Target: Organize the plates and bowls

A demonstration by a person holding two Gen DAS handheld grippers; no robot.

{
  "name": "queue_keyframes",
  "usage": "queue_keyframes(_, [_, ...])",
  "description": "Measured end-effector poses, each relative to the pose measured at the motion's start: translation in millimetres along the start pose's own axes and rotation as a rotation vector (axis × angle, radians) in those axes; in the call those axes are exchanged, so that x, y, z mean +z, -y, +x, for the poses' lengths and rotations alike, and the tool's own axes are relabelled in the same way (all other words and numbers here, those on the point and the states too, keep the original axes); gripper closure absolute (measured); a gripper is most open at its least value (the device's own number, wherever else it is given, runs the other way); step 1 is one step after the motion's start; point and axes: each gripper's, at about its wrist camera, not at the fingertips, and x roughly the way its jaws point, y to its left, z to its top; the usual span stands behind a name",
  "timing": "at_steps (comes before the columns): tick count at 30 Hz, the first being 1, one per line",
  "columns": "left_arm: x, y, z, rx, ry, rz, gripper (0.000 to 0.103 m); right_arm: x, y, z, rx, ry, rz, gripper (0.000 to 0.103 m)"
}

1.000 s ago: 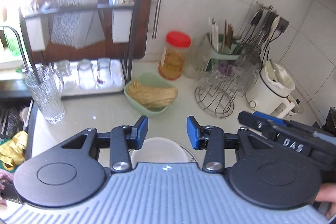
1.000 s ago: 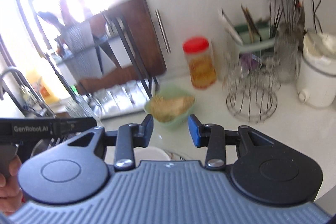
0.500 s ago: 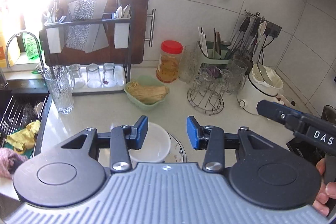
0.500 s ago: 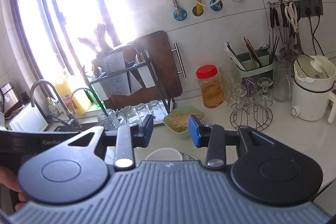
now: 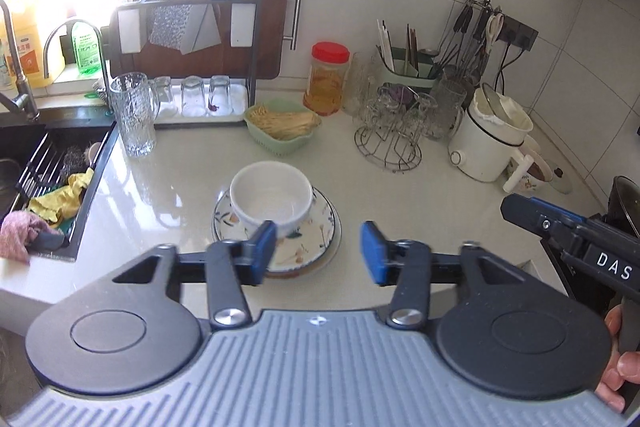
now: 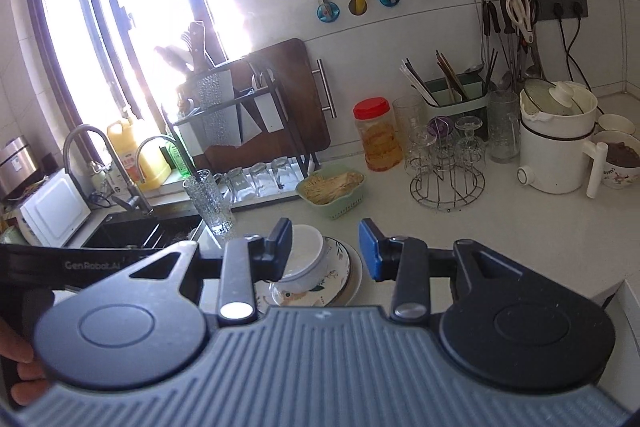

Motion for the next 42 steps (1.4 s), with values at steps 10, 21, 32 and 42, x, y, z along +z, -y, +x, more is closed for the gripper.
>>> queue_keyframes(10, [-42.8, 0.4, -23.6, 0.052, -0.015, -0.014, 0.026, -33.0, 8.8, -16.9, -0.010, -0.017, 0.014, 0.055])
queue_keyframes(21, [-44.9, -1.7, -36.3, 0.088, 0.014, 0.006, 0.014, -37.8, 11.5, -17.6, -0.058, 0.006, 0.041, 0.012])
queue_keyframes(32, [-38.8, -1.4, -32.9, 0.051, -0.019, 0.080, 0.004, -40.3, -8.0, -23.9, -0.074, 0.024, 0.015, 0.011])
queue_keyframes(42, [-46.7, -4.2, -47.6, 0.039, 0.027, 0.108, 0.003, -62.4, -9.8, -24.5, -0.104, -0.007, 0.019, 0.011])
